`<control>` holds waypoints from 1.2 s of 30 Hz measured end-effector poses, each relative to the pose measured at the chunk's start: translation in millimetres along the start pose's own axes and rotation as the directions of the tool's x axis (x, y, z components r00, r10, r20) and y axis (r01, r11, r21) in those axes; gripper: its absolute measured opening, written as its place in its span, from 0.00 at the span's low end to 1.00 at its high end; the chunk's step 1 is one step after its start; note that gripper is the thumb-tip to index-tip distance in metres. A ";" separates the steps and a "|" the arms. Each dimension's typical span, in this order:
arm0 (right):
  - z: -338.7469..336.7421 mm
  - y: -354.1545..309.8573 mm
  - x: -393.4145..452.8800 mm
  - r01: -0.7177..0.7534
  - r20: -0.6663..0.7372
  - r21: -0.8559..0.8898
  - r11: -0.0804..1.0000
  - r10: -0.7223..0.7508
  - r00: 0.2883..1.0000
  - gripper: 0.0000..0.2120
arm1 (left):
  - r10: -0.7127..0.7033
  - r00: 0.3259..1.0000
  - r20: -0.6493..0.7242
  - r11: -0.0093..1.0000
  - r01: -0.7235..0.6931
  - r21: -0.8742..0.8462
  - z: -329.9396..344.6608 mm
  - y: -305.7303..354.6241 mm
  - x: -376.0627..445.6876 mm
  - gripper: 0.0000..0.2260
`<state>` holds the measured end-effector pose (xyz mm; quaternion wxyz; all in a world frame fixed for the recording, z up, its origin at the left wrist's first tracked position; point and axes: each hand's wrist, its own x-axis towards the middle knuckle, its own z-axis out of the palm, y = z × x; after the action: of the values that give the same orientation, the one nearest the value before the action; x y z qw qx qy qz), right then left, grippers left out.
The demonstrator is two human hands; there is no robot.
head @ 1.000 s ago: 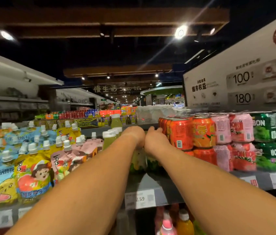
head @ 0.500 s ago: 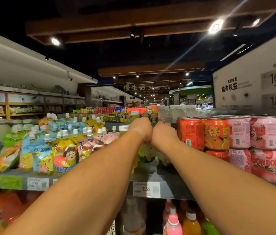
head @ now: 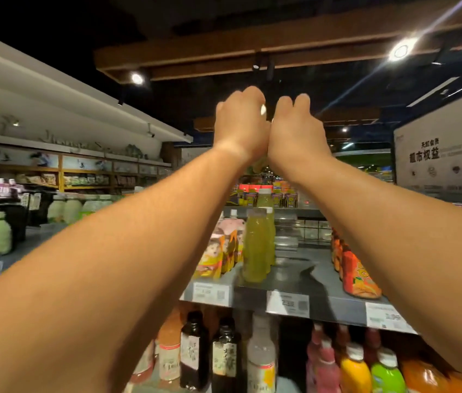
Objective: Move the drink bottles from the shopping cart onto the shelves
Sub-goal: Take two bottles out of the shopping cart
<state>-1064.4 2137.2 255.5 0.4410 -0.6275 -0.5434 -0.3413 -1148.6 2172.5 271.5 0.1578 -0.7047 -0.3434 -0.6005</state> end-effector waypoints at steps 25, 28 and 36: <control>93.6 -514.3 -217.5 0.192 0.392 0.608 0.770 -0.502 0.771 0.16 | -0.531 0.846 0.048 0.617 0.347 0.706 -449.8 -365.0 -179.9 0.20; 109.4 -573.3 -241.9 0.203 0.363 0.684 0.701 -0.568 0.738 0.15 | -0.589 0.808 0.015 0.536 0.377 0.755 -489.6 -406.6 -199.8 0.16; 202.9 -708.9 -279.2 0.187 0.387 0.778 0.599 -0.693 0.608 0.15 | -0.659 0.748 -0.080 0.409 0.445 0.797 -546.0 -548.0 -231.0 0.19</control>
<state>-1820.8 2232.9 54.6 0.3044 -0.3323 -0.8925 0.0175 -1930.5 2149.4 71.9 0.1919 -0.4776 -0.7972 -0.3156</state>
